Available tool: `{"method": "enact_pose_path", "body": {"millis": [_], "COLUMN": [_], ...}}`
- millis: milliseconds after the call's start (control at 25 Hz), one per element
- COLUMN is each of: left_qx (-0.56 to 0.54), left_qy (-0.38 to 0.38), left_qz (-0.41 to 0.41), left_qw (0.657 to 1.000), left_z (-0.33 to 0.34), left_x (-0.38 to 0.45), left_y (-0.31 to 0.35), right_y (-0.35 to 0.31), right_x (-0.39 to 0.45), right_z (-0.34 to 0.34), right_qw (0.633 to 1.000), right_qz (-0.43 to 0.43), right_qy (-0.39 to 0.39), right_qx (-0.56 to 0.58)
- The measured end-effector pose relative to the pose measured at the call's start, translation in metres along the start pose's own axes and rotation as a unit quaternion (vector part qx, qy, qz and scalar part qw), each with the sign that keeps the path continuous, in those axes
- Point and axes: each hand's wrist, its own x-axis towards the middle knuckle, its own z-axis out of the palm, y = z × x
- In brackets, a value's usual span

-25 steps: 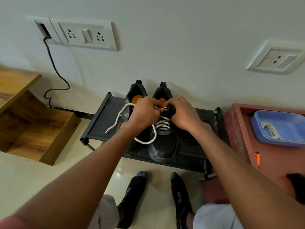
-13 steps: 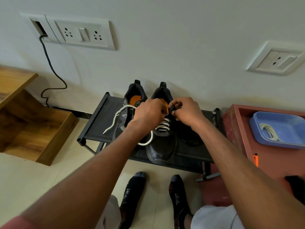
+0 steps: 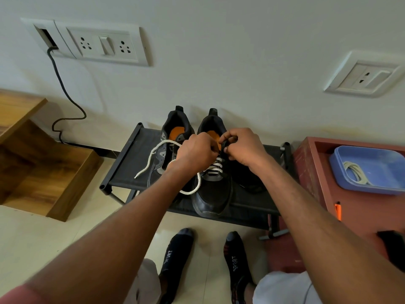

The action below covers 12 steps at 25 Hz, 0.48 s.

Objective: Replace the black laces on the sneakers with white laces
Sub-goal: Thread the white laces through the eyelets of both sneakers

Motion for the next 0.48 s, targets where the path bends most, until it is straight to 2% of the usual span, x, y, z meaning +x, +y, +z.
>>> {"method": "enact_pose_path", "body": {"millis": [280, 360, 480], "left_qx": [0.004, -0.004, -0.001], "left_qy": [-0.068, -0.07, -0.061], "left_qz": [0.038, 0.05, 0.064], "left_qw": [0.997, 0.996, 0.996], "left_z": [-0.004, -0.01, -0.011], "left_x": [0.003, 0.006, 0.006], "left_y": [-0.004, -0.008, -0.012], "right_y": [-0.001, 0.001, 0.0], "right_x": [0.001, 0.003, 0.002], "right_z": [-0.003, -0.006, -0.003], "right_qw": [0.999, 0.999, 0.993], "right_qz": [0.031, 0.045, 0.056], "right_qy": [0.004, -0.002, -0.058], "right_qx": [0.023, -0.018, -0.092]}}
